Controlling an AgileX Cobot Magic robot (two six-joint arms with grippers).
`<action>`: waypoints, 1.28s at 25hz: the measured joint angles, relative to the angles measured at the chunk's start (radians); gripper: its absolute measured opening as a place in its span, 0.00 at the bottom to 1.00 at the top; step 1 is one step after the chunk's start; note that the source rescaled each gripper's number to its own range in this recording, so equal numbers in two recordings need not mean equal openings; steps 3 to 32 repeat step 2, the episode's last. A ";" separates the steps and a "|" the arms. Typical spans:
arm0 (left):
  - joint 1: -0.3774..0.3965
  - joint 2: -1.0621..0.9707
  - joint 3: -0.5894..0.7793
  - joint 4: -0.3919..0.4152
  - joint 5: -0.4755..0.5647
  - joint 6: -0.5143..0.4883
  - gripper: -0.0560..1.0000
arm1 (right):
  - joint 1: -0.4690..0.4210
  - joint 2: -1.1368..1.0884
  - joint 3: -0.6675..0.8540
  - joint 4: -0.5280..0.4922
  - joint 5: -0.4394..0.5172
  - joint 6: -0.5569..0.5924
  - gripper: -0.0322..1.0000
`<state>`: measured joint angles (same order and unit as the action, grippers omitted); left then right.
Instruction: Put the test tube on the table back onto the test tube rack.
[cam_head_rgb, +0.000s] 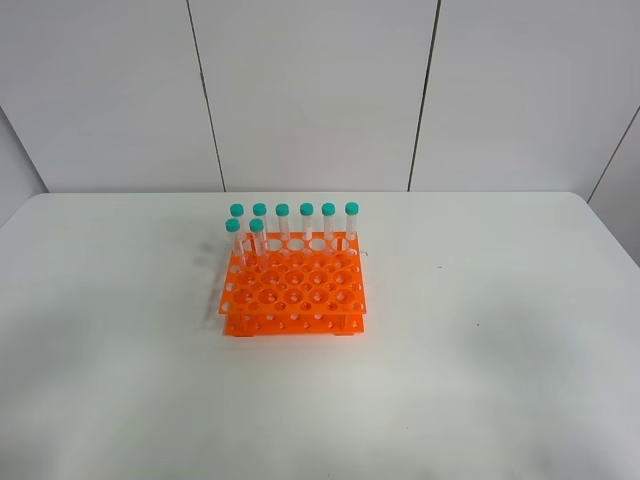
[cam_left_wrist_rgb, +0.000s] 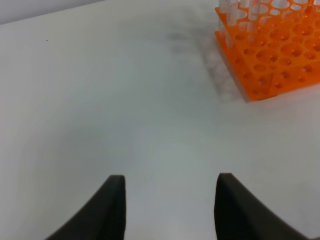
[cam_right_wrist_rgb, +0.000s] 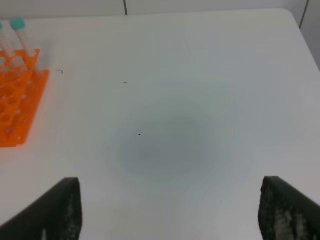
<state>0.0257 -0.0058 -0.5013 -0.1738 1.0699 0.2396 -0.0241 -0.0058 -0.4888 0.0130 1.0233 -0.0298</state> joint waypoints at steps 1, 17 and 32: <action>0.000 0.000 0.000 0.000 0.000 0.000 0.52 | 0.000 0.000 0.000 0.000 0.000 0.000 0.91; 0.000 0.000 0.000 0.000 0.000 0.000 0.52 | 0.000 0.000 0.000 0.000 0.000 0.000 0.91; 0.000 0.000 0.000 0.000 0.000 0.000 0.52 | 0.000 0.000 0.000 0.000 0.000 0.000 0.91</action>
